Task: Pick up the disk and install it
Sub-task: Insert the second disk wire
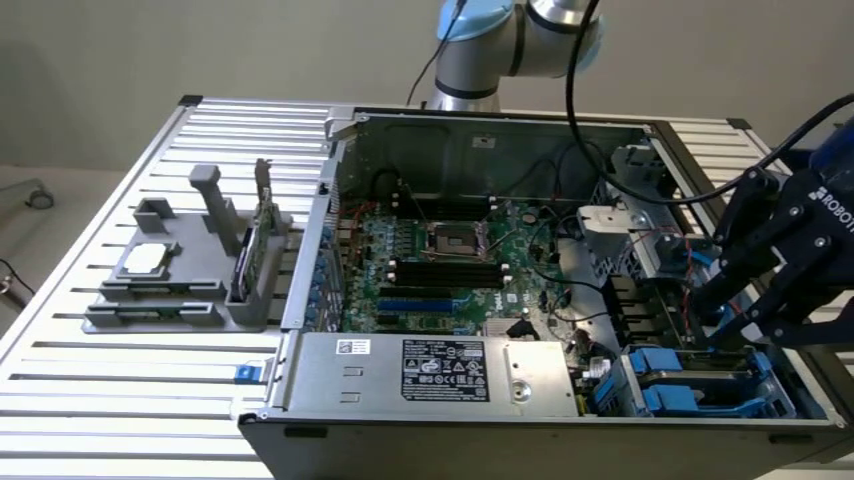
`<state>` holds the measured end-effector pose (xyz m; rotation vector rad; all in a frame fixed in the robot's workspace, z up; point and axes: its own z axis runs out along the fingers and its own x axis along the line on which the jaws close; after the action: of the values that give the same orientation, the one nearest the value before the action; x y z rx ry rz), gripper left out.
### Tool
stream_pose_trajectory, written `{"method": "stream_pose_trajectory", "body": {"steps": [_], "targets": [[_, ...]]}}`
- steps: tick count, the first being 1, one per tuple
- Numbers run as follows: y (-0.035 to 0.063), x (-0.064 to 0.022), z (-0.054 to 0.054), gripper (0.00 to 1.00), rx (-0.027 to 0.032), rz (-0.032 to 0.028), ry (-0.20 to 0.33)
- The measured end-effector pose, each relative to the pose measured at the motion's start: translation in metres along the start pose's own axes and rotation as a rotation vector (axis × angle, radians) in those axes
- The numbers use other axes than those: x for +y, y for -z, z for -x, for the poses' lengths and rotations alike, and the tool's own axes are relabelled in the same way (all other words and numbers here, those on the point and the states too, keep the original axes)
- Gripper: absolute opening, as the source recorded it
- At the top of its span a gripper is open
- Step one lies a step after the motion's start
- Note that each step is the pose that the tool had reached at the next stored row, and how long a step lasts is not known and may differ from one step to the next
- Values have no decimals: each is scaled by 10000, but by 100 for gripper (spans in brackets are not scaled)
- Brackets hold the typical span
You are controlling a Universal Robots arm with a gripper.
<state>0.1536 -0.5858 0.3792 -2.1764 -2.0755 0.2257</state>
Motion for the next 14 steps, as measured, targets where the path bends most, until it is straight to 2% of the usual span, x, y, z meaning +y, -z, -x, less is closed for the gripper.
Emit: {"method": "stream_pose_trajectory", "body": {"steps": [5,8,10,14], "targets": [[-13,-69,-60,41,-5,1,22],[-16,-74,-94,41,-4,31,26],[-21,-75,-106,41,0,99,23],[-51,-69,-113,41,13,353,20]]}}
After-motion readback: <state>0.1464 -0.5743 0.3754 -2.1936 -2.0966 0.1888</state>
